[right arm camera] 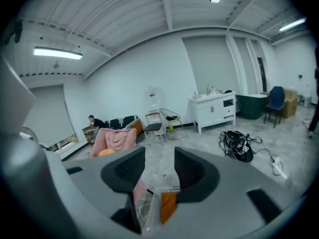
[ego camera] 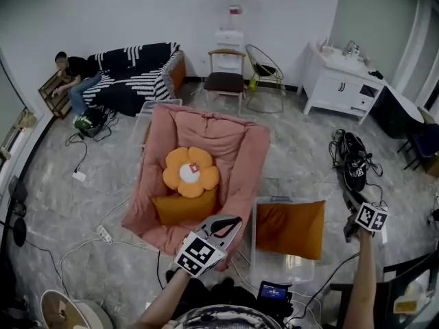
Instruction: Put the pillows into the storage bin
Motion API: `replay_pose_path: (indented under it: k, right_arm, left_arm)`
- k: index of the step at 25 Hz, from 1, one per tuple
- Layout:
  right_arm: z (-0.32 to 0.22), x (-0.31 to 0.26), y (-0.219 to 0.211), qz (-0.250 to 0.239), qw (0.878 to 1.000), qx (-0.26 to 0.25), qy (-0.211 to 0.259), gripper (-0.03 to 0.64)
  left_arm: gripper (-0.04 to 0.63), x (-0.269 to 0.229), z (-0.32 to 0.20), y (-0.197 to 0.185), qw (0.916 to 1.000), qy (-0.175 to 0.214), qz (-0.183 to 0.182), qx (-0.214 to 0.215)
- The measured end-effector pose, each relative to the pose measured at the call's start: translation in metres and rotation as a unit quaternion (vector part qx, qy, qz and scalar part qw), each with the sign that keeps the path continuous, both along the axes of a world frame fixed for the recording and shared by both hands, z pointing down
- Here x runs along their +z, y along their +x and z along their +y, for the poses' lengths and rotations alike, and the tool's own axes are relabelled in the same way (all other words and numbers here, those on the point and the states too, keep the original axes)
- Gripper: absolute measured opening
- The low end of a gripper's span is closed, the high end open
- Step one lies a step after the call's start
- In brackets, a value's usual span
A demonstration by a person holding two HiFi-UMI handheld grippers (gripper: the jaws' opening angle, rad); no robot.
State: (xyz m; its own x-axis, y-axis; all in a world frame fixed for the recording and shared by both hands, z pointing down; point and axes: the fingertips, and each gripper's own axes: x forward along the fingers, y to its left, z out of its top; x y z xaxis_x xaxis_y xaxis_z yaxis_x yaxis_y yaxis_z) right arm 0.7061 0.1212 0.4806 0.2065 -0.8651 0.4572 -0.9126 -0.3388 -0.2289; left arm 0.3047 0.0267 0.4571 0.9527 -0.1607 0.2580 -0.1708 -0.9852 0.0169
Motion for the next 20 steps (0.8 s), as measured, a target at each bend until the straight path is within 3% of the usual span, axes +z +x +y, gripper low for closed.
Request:
replay_pose_path:
  k: [4,9,20]
  right_arm:
    - [-0.014,0.003,-0.045,0.016,0.999,-0.051,0.013,0.185]
    - [-0.057,0.036,-0.121,0.001,0.994,-0.106,0.024,0.171]
    - [-0.168,0.086,-0.303,-0.061,0.98,-0.182,0.046,0.169]
  left_arm:
    - [0.012,0.002,0.0,-0.006,1.0,0.0,0.003,-0.007]
    - [0.012,0.008,-0.009,-0.036,0.9996,0.001,-0.011,-0.027]
    - [0.012,0.029,-0.078,-0.154,0.995,-0.019,-0.023,-0.096]
